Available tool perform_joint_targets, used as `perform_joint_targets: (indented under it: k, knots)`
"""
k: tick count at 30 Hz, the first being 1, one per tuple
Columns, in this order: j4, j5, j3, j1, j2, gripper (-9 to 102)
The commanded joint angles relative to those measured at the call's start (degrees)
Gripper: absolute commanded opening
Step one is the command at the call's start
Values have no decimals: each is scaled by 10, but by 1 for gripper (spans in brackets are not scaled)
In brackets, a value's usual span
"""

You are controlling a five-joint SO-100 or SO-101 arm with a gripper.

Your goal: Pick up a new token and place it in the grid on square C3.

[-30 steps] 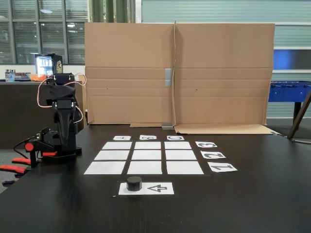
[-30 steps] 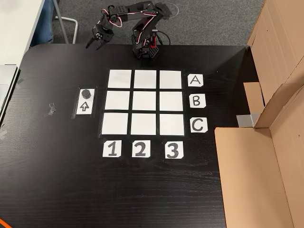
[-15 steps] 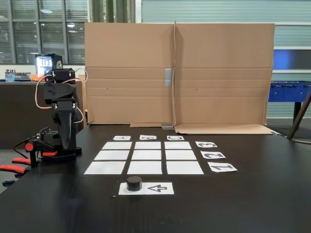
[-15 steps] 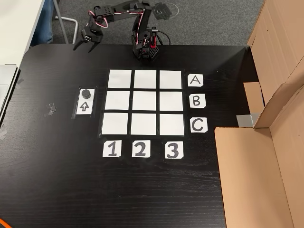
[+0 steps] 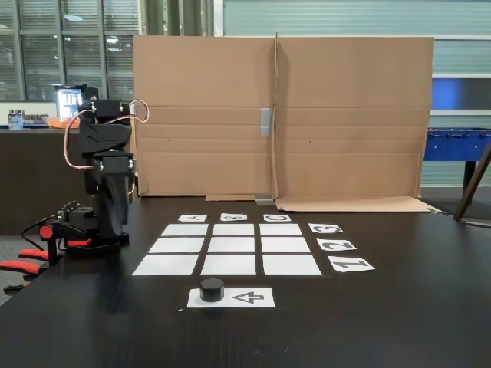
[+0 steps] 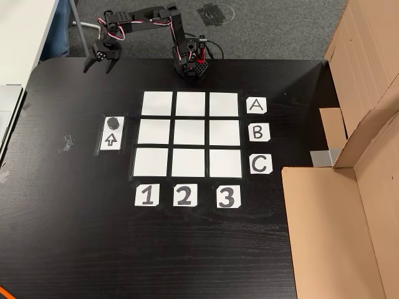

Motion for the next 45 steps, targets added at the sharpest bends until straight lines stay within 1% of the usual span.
perform_joint_targets:
  k: [1,11,13,17,29,45]
  knots:
    - [33,6,-69,-21,-24,38]
    - [95,18,-167,-78,-120,39]
    - [105,24,-185,-89,-142,40]
    - [117,35,-219,-107,-183,40]
    - [135,58,-330,-146,-302,41]
    - [146,83,-387,-197,-372,42]
